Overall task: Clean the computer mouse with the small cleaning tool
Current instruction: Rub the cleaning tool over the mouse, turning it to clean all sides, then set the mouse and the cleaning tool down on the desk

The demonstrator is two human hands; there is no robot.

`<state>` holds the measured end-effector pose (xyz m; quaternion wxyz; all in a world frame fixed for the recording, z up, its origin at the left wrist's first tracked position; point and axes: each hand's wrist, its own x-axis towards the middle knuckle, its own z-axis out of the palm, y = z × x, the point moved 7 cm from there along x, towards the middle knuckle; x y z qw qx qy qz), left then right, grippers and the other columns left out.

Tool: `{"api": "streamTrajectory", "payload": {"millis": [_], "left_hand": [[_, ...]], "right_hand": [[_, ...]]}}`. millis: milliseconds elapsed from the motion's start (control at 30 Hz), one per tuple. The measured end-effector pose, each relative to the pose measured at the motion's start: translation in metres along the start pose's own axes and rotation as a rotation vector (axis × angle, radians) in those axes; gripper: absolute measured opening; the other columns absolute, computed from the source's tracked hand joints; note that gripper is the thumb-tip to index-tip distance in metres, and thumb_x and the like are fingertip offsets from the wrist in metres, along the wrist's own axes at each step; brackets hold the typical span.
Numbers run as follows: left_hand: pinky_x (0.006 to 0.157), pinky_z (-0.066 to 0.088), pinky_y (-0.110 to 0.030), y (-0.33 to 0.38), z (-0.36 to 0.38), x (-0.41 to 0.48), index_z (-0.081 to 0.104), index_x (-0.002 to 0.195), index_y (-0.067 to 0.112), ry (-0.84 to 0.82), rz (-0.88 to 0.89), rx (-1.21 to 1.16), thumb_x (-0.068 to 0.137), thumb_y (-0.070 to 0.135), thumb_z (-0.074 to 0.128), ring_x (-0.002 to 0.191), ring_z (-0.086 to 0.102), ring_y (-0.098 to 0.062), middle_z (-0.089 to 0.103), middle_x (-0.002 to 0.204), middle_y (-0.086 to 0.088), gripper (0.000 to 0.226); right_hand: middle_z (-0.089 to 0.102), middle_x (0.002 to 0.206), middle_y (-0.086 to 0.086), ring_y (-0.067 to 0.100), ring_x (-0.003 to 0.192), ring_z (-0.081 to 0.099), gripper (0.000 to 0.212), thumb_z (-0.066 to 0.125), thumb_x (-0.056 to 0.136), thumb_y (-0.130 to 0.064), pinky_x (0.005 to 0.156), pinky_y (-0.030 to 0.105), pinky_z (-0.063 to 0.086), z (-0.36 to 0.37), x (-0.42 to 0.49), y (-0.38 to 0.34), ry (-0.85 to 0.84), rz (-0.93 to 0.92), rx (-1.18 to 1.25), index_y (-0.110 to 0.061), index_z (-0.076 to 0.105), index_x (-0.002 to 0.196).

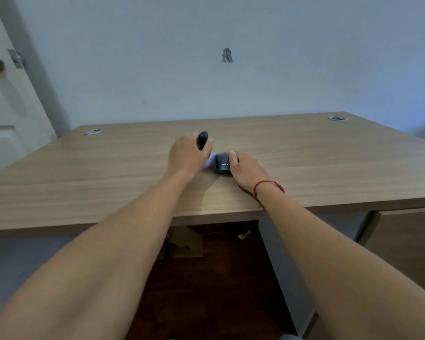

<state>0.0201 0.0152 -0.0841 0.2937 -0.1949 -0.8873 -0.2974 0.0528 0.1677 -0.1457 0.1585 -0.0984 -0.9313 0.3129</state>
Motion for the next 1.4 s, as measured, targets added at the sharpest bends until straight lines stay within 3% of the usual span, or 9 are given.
{"api": "streamTrajectory", "payload": {"millis": [267,367,500,667,933,1033,1100,1233,1400], "left_hand": [[0.073,0.044,-0.032,-0.018,0.006,-0.02,0.07,0.102,0.015,-0.218,0.062,0.041,0.091,0.027,0.059,0.093,0.064,-0.033,0.072,0.099,-0.012,0.02],[0.076,0.051,-0.035,-0.02,0.002,-0.031,0.069,0.103,0.015,-0.281,0.102,0.04,0.087,0.017,0.057,0.09,0.064,-0.032,0.072,0.098,-0.01,0.02],[0.087,0.049,-0.032,-0.026,0.003,-0.035,0.068,0.116,0.02,-0.314,0.05,0.009,0.083,0.028,0.063,0.104,0.064,-0.027,0.071,0.112,-0.007,0.035],[0.104,0.041,-0.033,-0.034,0.013,-0.027,0.062,0.126,0.015,-0.333,0.025,0.037,0.09,0.036,0.058,0.131,0.05,-0.023,0.056,0.138,-0.011,0.042],[0.098,0.045,-0.039,-0.036,0.026,-0.007,0.064,0.114,0.004,-0.317,-0.047,0.072,0.091,0.035,0.057,0.118,0.056,-0.031,0.06,0.127,-0.019,0.039],[0.095,0.046,-0.037,-0.037,0.024,-0.009,0.057,0.122,0.013,-0.313,-0.055,0.003,0.088,0.039,0.06,0.123,0.053,-0.029,0.057,0.13,-0.014,0.043],[0.106,0.039,-0.038,-0.042,0.022,-0.015,0.037,0.143,0.02,-0.33,-0.124,-0.038,0.085,0.046,0.062,0.137,0.04,-0.027,0.037,0.151,-0.01,0.068],[0.116,0.028,-0.038,-0.05,0.02,-0.026,0.015,0.152,0.016,-0.365,-0.219,-0.003,0.08,0.058,0.061,0.147,0.022,-0.023,0.021,0.16,-0.006,0.094],[0.111,0.031,-0.041,-0.043,0.007,-0.049,0.027,0.146,0.009,-0.393,-0.302,0.118,0.08,0.066,0.052,0.142,0.031,-0.029,0.03,0.155,-0.01,0.091]], "right_hand": [[0.067,0.117,0.008,0.032,0.111,0.061,0.042,0.025,0.098,-0.053,0.098,0.047,0.046,-0.006,-0.009,-0.006,0.014,-0.067,0.097,-0.029,0.059,0.106],[0.061,0.136,0.003,0.024,0.125,0.056,0.052,0.048,0.094,-0.053,0.105,0.038,0.043,-0.011,-0.019,-0.012,0.018,-0.118,0.151,-0.023,0.056,0.135],[0.065,0.101,0.004,0.023,0.089,0.059,0.034,0.064,0.087,-0.042,0.073,0.028,0.04,-0.008,-0.019,-0.018,0.038,-0.221,0.071,-0.015,0.063,0.108],[0.059,0.097,0.005,0.022,0.084,0.055,0.025,0.062,0.089,-0.037,0.071,0.026,0.035,-0.001,0.0,-0.014,0.031,-0.182,0.093,-0.014,0.061,0.1],[0.056,0.118,0.012,0.027,0.099,0.056,0.031,0.055,0.094,-0.034,0.078,0.028,0.037,0.008,0.04,-0.007,-0.01,-0.093,0.112,-0.01,0.057,0.113],[0.046,0.147,0.008,0.028,0.135,0.045,0.071,0.055,0.084,-0.056,0.105,0.038,0.04,0.01,0.034,-0.003,-0.026,-0.033,0.175,-0.013,0.041,0.14],[0.044,0.151,0.007,0.028,0.138,0.043,0.093,0.049,0.073,-0.069,0.11,0.046,0.039,0.009,0.028,0.002,-0.009,0.009,0.198,-0.012,0.032,0.144],[0.045,0.147,0.01,0.028,0.133,0.047,0.077,0.053,0.08,-0.06,0.108,0.044,0.041,-0.001,0.006,0.001,-0.014,-0.007,0.105,-0.013,0.039,0.14],[0.045,0.151,0.011,0.028,0.136,0.046,0.079,0.06,0.087,-0.053,0.109,0.036,0.038,-0.011,-0.031,0.0,-0.101,-0.028,-0.082,-0.009,0.035,0.148]]}}
